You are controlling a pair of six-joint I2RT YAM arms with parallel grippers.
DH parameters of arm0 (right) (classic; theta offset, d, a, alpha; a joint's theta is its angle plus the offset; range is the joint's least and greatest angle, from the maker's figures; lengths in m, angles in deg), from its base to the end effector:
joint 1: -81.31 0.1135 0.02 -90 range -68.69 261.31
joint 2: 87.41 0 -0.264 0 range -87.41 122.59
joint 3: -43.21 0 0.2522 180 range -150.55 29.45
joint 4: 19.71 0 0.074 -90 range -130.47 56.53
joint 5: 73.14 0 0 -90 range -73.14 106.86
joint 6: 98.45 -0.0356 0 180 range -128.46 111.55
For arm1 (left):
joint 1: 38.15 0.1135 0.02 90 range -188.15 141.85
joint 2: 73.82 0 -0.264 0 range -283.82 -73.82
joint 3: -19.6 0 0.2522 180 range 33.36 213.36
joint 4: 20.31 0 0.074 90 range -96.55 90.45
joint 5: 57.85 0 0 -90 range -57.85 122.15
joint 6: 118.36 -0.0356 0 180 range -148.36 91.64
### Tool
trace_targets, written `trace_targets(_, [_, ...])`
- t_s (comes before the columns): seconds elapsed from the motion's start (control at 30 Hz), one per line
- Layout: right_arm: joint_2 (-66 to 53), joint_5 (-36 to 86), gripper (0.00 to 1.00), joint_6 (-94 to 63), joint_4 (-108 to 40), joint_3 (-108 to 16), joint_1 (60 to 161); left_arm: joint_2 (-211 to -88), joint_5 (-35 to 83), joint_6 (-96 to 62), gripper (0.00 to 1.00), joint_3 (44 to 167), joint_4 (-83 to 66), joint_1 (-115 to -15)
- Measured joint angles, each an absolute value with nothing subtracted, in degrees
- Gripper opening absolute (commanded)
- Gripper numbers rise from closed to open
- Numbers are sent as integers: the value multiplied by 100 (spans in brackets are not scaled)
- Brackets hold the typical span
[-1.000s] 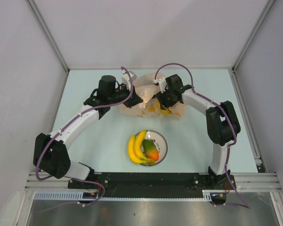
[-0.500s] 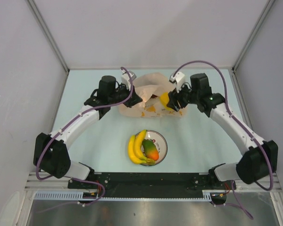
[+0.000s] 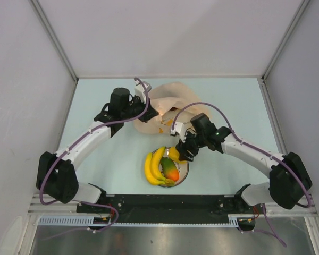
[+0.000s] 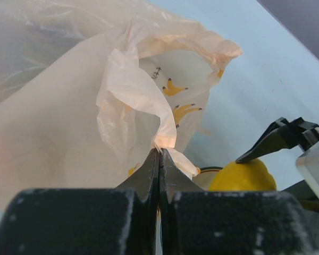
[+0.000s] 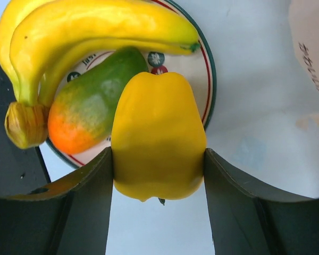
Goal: Take the fake fruits out of the plastic bag
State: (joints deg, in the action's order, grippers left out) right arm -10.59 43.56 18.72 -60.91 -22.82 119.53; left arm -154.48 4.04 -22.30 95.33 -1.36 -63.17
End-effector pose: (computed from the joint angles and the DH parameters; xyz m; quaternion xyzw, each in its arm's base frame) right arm 0.2043 0.1813 0.2400 -0.5602 0.7336 0.2478 0.2944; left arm 0.2872 -0.1526 0.3097 0.2646 0.7801 -0.3379 0.4553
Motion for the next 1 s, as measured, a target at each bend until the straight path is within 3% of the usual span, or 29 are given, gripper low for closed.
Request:
trace_targets(0.37, [-152,4124,35,1564,-5101,-2282,12335,-14801,362,-2101,0,8862,-177,-5989])
trace_targets(0.53, [-40,4041,68,1372,-4782,-2282,12414,-14622,340,-1919,0,8552,-295,-5700])
trace_targets(0.63, [-40,3947,80,1363,-4773,-2282,12473,-14598,325,-1871,0,8467,-297,-5633])
trace_targets(0.87, [-351,4028,79,1387,-5466,-2483,12022,-14567,275,-1873,0,8467,-304,-5622])
trace_targets(1.0, [-720,4494,67,847,-5538,-2951,11240,-14548,237,-1884,0,8386,-374,-5622])
